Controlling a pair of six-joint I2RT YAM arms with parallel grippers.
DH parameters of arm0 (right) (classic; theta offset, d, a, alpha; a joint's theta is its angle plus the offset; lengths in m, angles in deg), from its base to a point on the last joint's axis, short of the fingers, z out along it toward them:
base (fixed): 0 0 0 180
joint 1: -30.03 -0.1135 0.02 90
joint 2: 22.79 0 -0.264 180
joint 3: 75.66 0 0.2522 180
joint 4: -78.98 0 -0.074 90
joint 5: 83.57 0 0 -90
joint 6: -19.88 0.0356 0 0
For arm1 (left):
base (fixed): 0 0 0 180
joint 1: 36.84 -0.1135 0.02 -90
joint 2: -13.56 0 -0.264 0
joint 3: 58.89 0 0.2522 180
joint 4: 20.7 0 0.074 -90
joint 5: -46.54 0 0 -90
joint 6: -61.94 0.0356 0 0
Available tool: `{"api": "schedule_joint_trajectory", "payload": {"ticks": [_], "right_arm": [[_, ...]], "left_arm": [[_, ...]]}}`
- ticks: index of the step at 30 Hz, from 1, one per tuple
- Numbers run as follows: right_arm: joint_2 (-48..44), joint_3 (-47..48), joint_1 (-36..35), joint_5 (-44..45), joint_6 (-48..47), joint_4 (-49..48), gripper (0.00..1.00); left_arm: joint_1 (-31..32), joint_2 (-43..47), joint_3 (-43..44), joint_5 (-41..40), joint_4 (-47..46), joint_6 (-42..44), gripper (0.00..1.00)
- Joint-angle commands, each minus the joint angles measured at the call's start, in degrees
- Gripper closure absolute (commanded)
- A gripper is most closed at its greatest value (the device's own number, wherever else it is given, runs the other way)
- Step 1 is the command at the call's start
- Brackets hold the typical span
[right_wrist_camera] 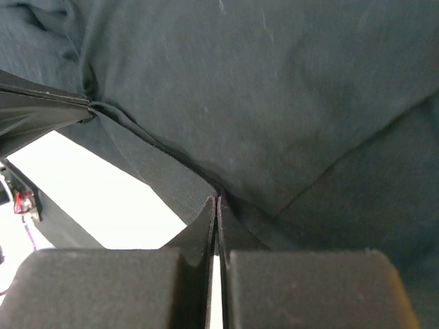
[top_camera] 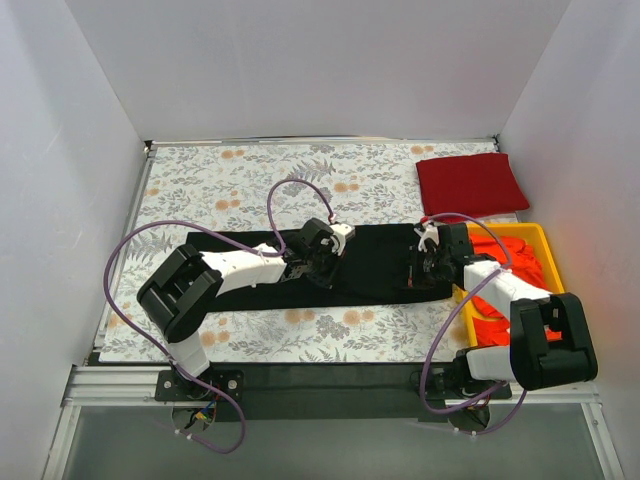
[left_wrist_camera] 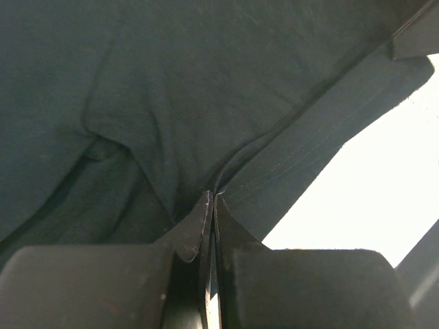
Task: Fold and stack the t-shirts
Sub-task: Fold the tshirt
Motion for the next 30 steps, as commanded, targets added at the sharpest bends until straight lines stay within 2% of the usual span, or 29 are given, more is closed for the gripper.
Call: {"api": "schedule_joint_trajectory", "payload": {"ticks": [1,10,20,28,30], "right_arm": [[-0.56,4.96,-0.33,1.61,-3.56,-1.01,0.99],[5.06,13.57,-0.33,5.91,-8.04,-1.62,0.99],[11.83,17.27,-0.86,8.38,-10.59,-5.58,0.99],[16.32,20.35,-1.48,11.80,-11.30,-6.90,0.98],[16.58,21.22,-1.56,13.21,-11.30,-6.72,0.94]], "left_arm": [[-0.29,1.55,3.44,-4.59,0.21,-2.00,1.00],[-3.36,-0.12,5.65,-12.23,0.56,-10.00,1.00],[-4.16,-3.46,7.40,-19.80,0.04,-15.63,1.00],[-4.25,-5.66,8.55,-19.89,0.30,-15.98,0.99],[-4.25,-5.66,8.81,-19.72,0.47,-15.98,0.95]]}}
